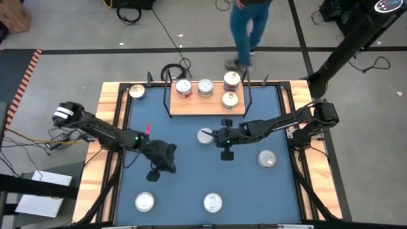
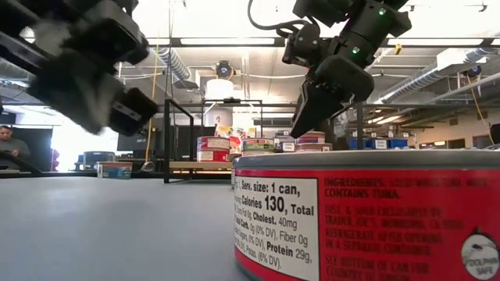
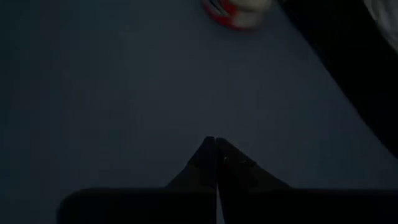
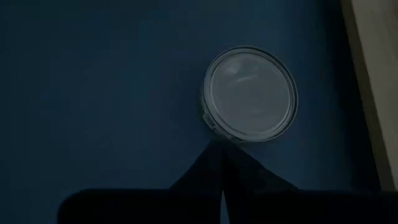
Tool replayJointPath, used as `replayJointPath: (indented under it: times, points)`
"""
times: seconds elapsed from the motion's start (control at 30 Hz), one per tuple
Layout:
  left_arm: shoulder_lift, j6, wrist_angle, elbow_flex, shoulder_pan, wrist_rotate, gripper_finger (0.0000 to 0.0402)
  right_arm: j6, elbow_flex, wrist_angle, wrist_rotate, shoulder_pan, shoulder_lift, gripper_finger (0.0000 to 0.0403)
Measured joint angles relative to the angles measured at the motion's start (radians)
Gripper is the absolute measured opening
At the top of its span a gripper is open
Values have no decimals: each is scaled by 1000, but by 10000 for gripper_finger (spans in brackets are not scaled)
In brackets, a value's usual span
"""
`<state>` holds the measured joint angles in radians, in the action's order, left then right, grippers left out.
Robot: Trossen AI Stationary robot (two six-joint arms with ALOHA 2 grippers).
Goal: Stack canned seafood by type on shelf
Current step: Put the green tuna can on the shelf aligned with the stacked green tuna cans
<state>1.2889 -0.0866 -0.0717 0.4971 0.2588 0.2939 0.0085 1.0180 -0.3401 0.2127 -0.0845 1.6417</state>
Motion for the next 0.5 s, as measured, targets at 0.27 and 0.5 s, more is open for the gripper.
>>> replayJointPath:
  times: [0.27, 0.5]
  points:
    - [0, -265, 256, 108, 178, 37, 16, -35, 0, 3, 3, 1, 0, 14]
    - [1, -531, 287, 117, 339, 21, 29, -64, 0, 8, 3, 7, 0, 14]
